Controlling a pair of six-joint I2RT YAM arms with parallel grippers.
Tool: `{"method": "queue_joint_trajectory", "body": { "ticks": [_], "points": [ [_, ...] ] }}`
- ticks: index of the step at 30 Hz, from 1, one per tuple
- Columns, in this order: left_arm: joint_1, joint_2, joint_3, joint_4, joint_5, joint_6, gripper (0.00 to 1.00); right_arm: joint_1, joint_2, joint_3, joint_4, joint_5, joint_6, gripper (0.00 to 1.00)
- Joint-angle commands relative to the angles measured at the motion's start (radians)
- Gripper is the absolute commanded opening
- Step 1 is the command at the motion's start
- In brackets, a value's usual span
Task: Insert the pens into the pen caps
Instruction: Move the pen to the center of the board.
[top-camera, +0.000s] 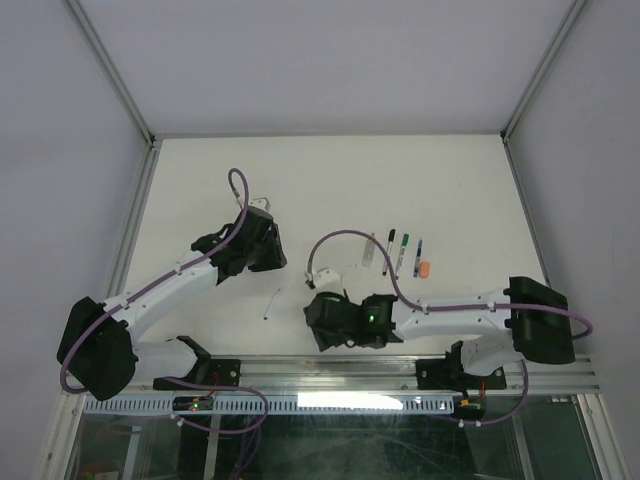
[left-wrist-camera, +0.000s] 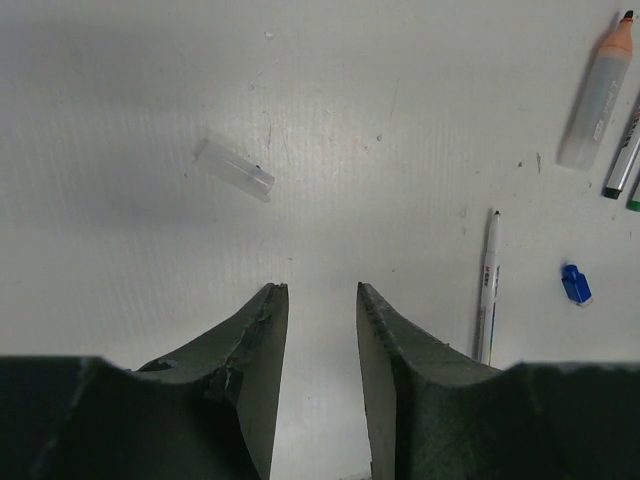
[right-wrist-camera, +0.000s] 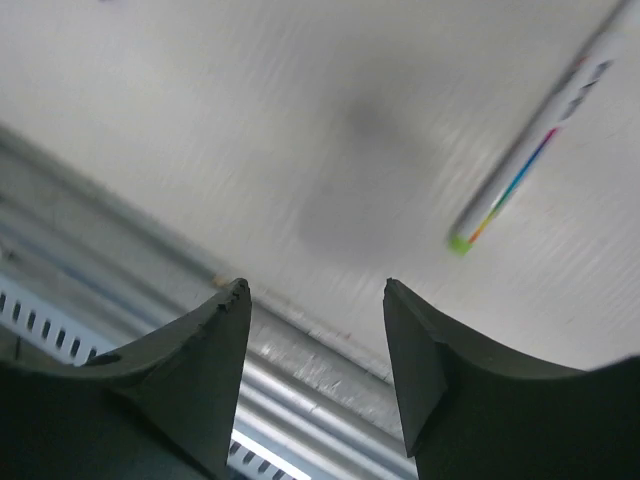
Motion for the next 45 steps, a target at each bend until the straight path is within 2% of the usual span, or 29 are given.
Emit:
{"method": "queue_joint_trajectory", "body": {
  "ticks": [1,5,9,15,22,29,33,40,45],
  "points": [
    [0.010,-0.046,0.009,0.025,-0.027,0.010,0.35,0.248,-0.022,0.030,-0.023,0.197,0.189,0.58],
    [0.010,-0.046,0.021,0.020,-0.038,0.013,0.36,0.477,0.055,0.079,-0.021,0.232,0.308,0.58],
    [0.011,-0.056,0.015,0.020,-0.042,0.015,0.36,0.632,0.201,0.235,-0.058,0.235,0.389,0.57],
    [0.012,-0.115,-0.015,0.007,-0.050,0.026,0.36,0.766,0.365,0.414,-0.110,0.262,0.508,0.56],
    [0.014,-0.190,-0.010,-0.050,-0.063,0.019,0.37,0.831,0.360,0.415,-0.184,0.328,0.665,0.54],
    [0.015,-0.240,0.007,-0.086,-0.076,0.028,0.38,0.828,0.337,0.414,-0.284,0.358,0.693,0.53],
    [0.015,-0.259,-0.001,-0.093,-0.082,0.022,0.38,0.787,0.276,0.349,-0.286,0.350,0.700,0.53],
    [0.014,-0.297,-0.020,-0.099,-0.070,0.027,0.39,0.594,0.156,0.240,-0.209,0.292,0.526,0.53],
    [0.014,-0.316,0.014,-0.109,-0.035,0.090,0.41,0.391,-0.027,0.048,-0.052,0.218,0.411,0.55]
  ]
}}
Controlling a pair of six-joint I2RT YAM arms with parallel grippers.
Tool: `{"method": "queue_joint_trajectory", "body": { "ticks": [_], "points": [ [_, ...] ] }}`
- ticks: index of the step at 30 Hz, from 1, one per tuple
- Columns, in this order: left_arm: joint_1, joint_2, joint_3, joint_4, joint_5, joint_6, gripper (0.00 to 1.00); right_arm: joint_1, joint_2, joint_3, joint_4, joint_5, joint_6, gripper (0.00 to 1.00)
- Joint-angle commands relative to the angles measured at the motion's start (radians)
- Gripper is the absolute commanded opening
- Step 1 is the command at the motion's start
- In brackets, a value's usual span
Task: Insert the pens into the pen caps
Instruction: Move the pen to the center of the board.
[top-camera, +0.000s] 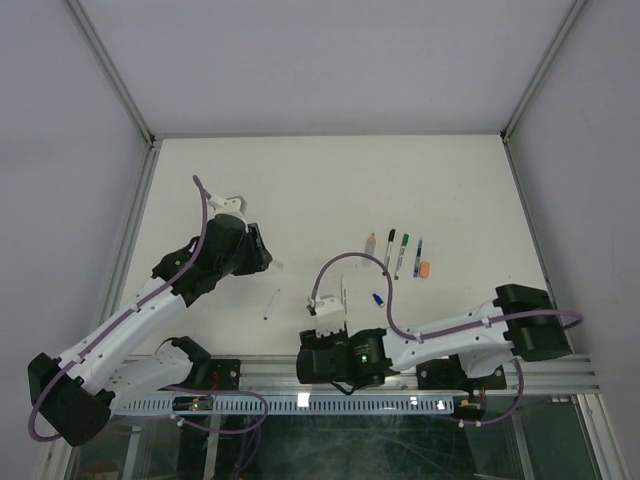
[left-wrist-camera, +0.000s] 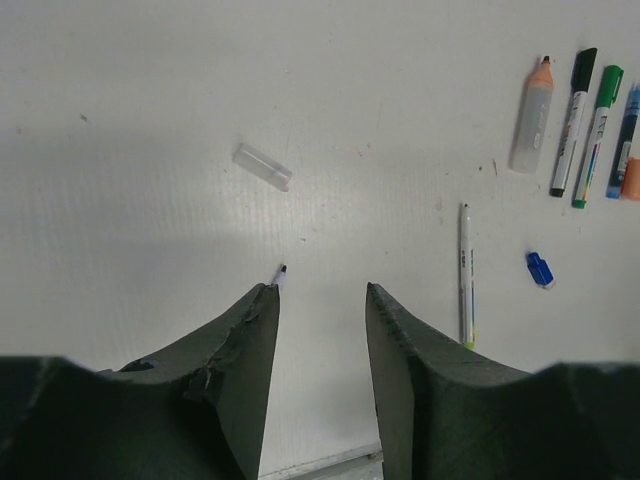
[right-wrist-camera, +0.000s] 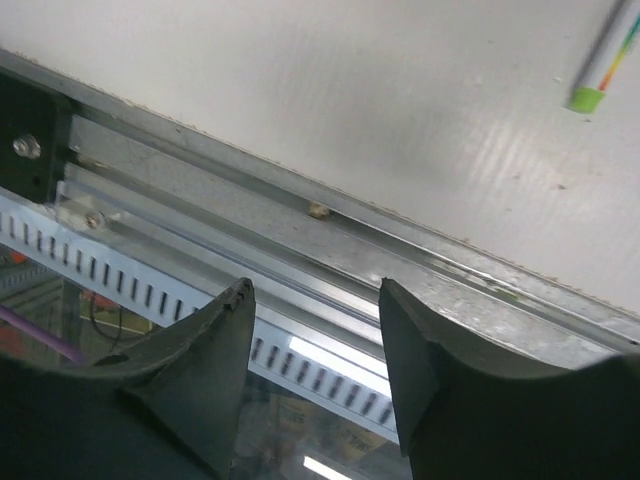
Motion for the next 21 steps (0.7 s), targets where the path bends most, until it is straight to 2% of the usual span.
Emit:
{"method": "queue_joint_trajectory", "body": {
  "ticks": [1,7,11,21],
  "points": [
    [0.009,-0.029,0.039,0.012,0.033,0.088,0.41,-0.015,-0.187,-0.140,0.145,-0.045,-0.123,0.55],
    [0.008,-0.010,0.079,0.016,0.057,0.170,0.44,-0.234,-0.373,-0.273,0.200,-0.145,-0.225,0.57],
    [0.008,-0.009,0.066,0.042,0.060,0.185,0.45,-0.377,-0.442,-0.346,0.260,-0.245,-0.296,0.57],
    [0.008,0.082,0.062,0.085,0.034,0.166,0.47,-0.726,-0.374,-0.298,0.222,-0.357,-0.474,0.58]
  ]
}}
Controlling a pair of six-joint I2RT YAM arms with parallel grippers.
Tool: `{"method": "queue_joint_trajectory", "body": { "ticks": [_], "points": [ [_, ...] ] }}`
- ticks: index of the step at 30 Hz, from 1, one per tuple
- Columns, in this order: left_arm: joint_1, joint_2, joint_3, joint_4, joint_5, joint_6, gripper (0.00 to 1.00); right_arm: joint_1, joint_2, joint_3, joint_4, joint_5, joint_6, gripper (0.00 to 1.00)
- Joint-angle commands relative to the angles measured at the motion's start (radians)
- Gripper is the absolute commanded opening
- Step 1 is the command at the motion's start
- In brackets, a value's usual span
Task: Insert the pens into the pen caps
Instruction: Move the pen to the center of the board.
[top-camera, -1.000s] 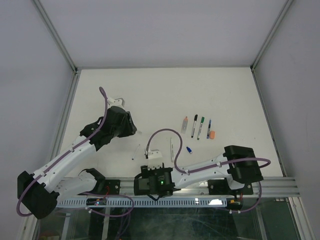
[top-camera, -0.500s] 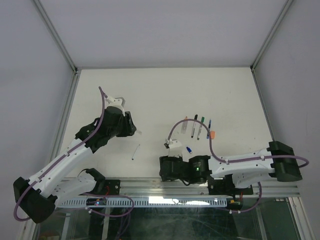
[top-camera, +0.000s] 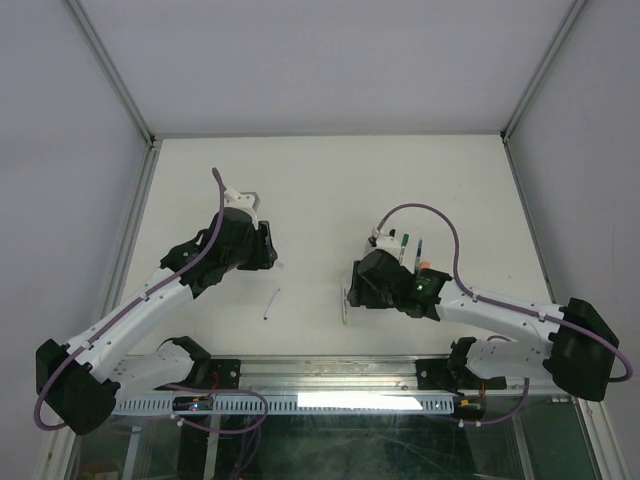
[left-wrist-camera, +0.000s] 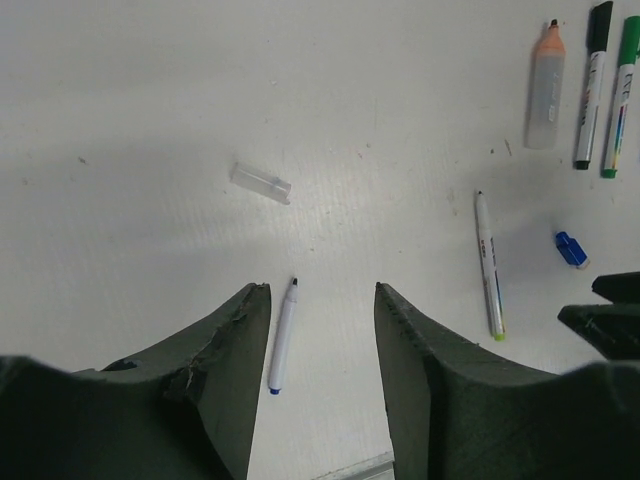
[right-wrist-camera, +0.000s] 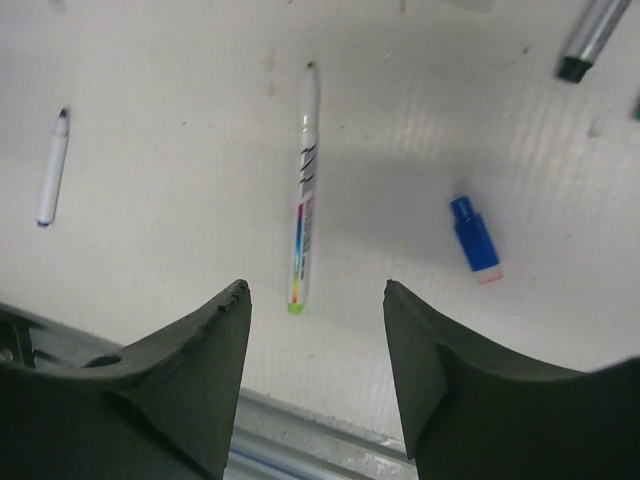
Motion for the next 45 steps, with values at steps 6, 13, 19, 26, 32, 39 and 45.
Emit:
{"method": "queue_joint_trajectory", "body": {
  "ticks": [6,13,19,26,32,39,45],
  "points": [
    [0.008,0.058,0.009,0.073,0.013,-0.023,0.47,-0.119,0.136,0.119,0.022,-0.109,-0.152,0.56],
    [0.009,0.088,-0.022,0.067,0.005,-0.082,0.46,-0.112,0.205,0.135,0.035,-0.134,-0.155,0.53],
    [0.009,0.085,-0.020,0.064,0.002,-0.084,0.47,-0.064,0.366,0.225,-0.017,-0.089,-0.172,0.49],
    [0.010,0.065,-0.023,0.042,-0.016,-0.069,0.47,-0.007,0.503,0.325,-0.127,-0.007,-0.141,0.38],
    [0.011,0.059,-0.031,0.032,-0.020,-0.086,0.47,-0.005,0.546,0.345,-0.129,-0.001,-0.119,0.22],
    [0.011,0.056,-0.044,-0.003,-0.016,-0.149,0.47,-0.111,0.667,0.487,-0.069,-0.037,-0.204,0.17],
    [0.011,0.063,-0.027,-0.047,-0.049,-0.174,0.48,-0.215,0.812,0.630,-0.066,-0.041,-0.287,0.17]
  ]
}}
